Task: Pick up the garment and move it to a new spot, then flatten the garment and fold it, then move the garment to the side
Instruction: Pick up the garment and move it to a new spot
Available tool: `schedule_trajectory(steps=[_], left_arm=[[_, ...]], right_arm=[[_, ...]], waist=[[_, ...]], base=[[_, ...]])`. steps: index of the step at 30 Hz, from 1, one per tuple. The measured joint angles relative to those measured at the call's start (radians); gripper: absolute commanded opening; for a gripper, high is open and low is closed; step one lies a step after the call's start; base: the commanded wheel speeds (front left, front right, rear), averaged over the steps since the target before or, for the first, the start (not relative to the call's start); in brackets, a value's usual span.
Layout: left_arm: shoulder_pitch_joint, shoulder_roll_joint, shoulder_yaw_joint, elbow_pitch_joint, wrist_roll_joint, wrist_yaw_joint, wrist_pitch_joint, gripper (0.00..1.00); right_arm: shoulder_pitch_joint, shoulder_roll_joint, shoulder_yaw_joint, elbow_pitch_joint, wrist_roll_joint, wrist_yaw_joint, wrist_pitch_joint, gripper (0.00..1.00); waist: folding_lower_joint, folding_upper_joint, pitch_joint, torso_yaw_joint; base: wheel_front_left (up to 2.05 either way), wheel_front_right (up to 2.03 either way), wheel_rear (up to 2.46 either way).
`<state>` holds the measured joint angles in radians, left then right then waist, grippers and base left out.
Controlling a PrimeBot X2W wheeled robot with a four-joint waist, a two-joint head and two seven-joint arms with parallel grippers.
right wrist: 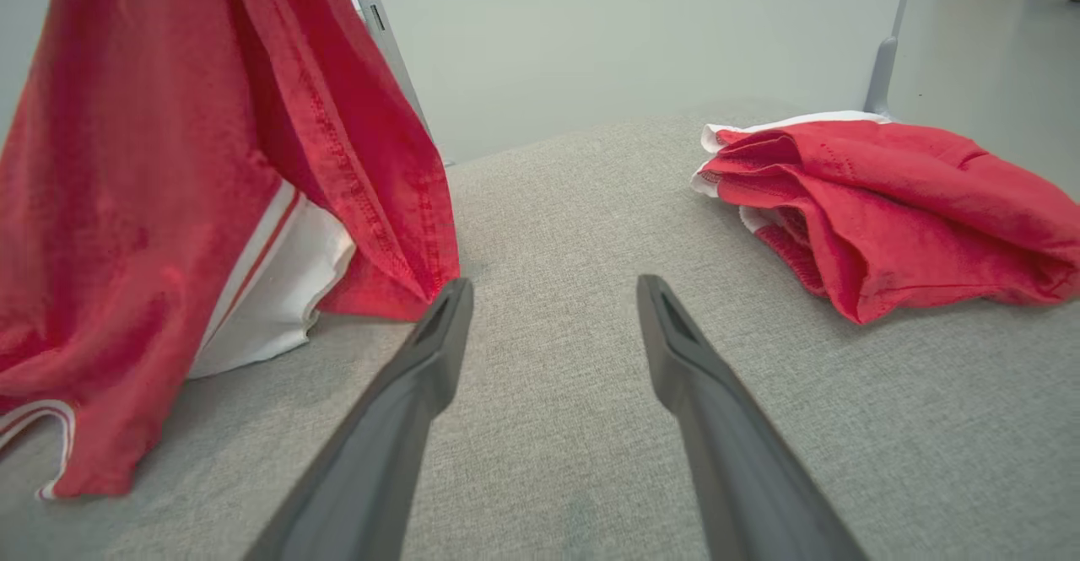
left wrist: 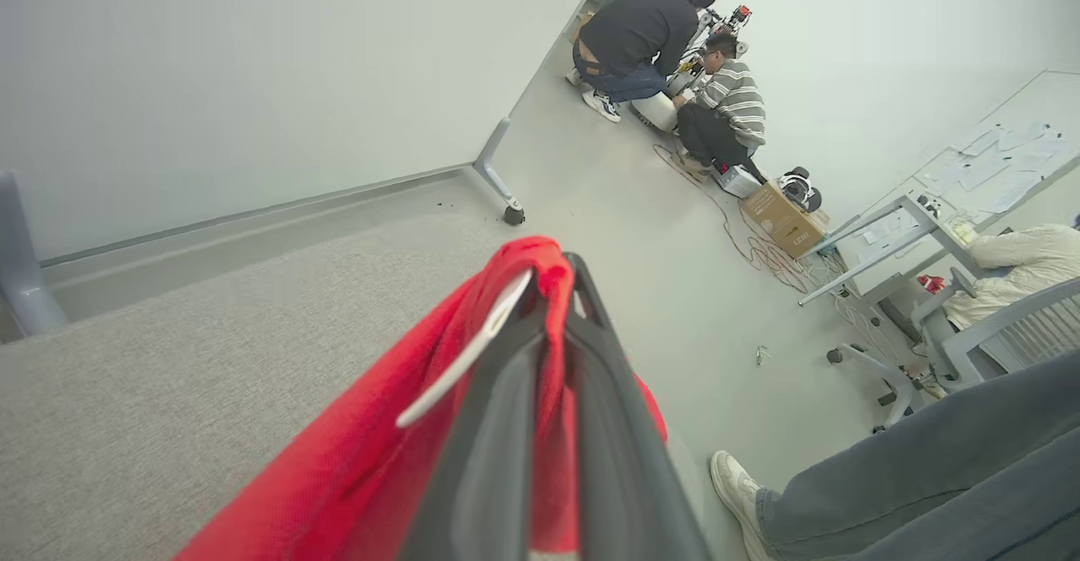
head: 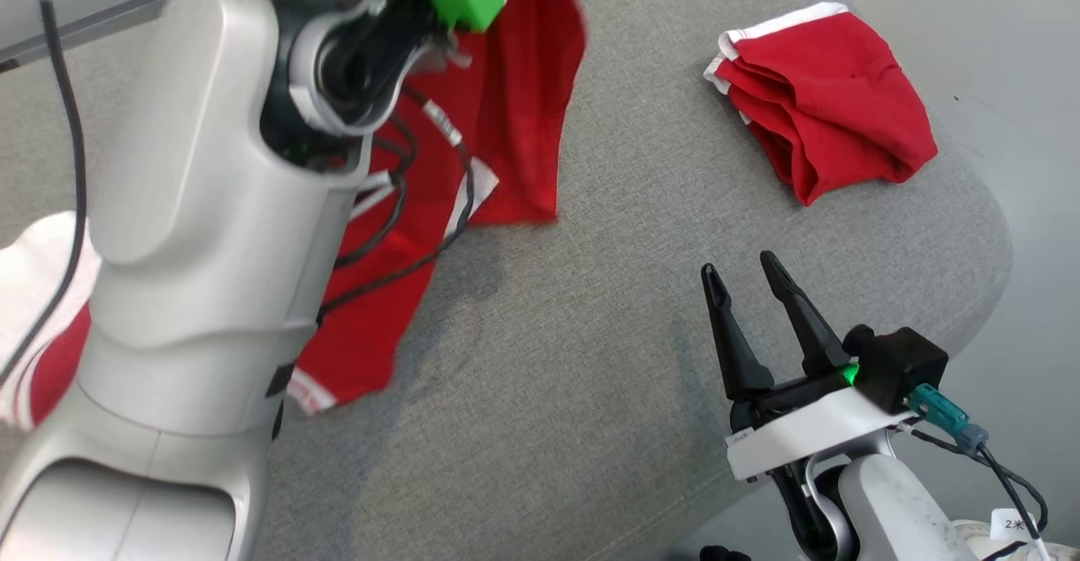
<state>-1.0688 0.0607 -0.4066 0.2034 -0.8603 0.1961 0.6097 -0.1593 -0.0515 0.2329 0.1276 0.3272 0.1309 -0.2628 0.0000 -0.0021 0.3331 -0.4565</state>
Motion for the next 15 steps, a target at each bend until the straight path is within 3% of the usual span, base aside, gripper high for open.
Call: schedule_trajectory(steps=[4,10,15], left_arm=[[-0.113,-0.007,-0.009,0.007,-0.055,0.007,-0.056,0.0],[-0.288,-0.01,-0.051,-0.022,-0.25,0.085,-0.22,0.0],[-0.242,-0.009,-0.002,-0.117,-0.341,0.14,-0.296,0.0]], right_arm=[[-0.016,0.001,-0.005,-0.001,-0.007,0.0,0.0,1.0],[-0.022,0.001,-0.017,0.0,-0.014,0.0,0.0,1.0],[0.009,0.002,-0.027,0.01,-0.023,0.0,0.0,1.0]], waist=[[0.0,0.0,-0.001,-0.002],[0.0,0.0,-0.025,0.022],[0.0,0.0,-0.05,0.054]], base=[[0.0,0.0,0.0],[0.0,0.0,0.0],[0.0,0.0,0.0]])
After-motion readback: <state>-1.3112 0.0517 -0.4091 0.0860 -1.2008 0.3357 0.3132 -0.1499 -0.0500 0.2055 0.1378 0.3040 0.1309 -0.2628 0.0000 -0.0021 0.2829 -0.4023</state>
